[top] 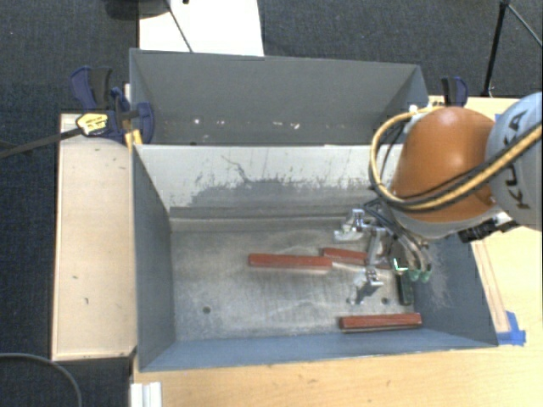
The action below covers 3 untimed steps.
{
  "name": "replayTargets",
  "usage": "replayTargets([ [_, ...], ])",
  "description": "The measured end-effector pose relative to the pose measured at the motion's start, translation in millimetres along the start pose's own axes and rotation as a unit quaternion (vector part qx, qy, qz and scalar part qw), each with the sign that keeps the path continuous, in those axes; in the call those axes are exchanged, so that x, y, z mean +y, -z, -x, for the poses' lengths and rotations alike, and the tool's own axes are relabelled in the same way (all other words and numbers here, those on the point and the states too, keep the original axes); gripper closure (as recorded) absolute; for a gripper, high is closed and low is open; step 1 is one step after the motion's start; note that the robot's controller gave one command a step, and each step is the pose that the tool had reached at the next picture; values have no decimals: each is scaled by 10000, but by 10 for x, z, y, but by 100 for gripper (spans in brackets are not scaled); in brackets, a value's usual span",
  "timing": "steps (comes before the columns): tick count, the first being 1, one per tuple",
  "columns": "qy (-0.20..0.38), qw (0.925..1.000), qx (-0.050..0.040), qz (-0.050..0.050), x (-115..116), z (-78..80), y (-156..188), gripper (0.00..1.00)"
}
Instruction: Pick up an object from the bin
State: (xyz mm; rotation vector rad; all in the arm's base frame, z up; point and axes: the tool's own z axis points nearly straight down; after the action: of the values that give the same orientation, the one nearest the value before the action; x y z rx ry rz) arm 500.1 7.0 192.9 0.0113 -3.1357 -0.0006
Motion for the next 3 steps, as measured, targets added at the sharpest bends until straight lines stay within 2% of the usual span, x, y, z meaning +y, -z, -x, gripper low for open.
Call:
replayTargets([
  [1,-1,10000,-41,0,0,17,40,0],
  [2,-627,9980,-71,24,-142,773,-1109,100],
  [3,-627,9980,-71,24,-142,773,-1110,100],
])
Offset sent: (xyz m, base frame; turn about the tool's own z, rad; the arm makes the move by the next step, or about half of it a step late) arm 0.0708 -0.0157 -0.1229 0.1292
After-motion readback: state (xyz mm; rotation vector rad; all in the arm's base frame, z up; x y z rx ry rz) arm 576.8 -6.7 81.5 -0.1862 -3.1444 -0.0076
